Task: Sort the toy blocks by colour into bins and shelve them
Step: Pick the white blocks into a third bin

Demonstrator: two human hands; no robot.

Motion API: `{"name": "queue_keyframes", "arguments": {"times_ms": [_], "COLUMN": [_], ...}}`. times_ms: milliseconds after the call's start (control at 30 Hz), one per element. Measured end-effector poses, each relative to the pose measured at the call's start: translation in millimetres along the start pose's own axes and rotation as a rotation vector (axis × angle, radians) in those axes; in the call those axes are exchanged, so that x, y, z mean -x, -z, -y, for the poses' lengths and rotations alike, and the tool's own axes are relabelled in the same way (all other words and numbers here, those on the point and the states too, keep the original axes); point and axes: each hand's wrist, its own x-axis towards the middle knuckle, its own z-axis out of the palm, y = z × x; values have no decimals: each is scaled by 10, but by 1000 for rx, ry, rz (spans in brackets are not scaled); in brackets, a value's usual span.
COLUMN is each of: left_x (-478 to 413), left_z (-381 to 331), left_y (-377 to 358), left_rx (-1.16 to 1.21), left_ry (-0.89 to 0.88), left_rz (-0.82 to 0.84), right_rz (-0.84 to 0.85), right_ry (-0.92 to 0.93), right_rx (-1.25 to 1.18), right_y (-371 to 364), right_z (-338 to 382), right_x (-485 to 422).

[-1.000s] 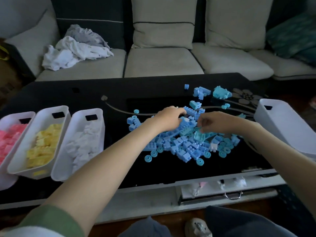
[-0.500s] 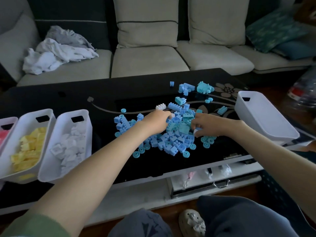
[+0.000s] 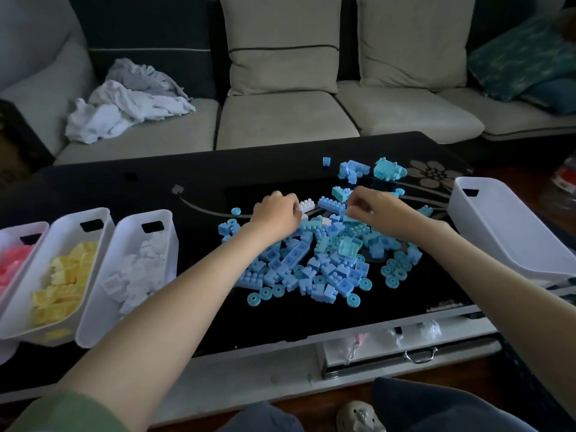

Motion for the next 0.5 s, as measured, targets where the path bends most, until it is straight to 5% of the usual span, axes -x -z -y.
{"name": "queue_keyframes", "arguments": {"times_ms": [267,500], "left_x": [-427,-571], "left_z": [10,-9], "left_y": [-158,-168], "left_rx": [136,84], "left_ry": [4,-18], "left_rz": [138,227], "right_rz": [253,248], "right_ry": [-71,-56], "right_rx": [96,129], "right_y": [-347,-371], "right_z": [153,141], "right_x": [-471,-601]}}
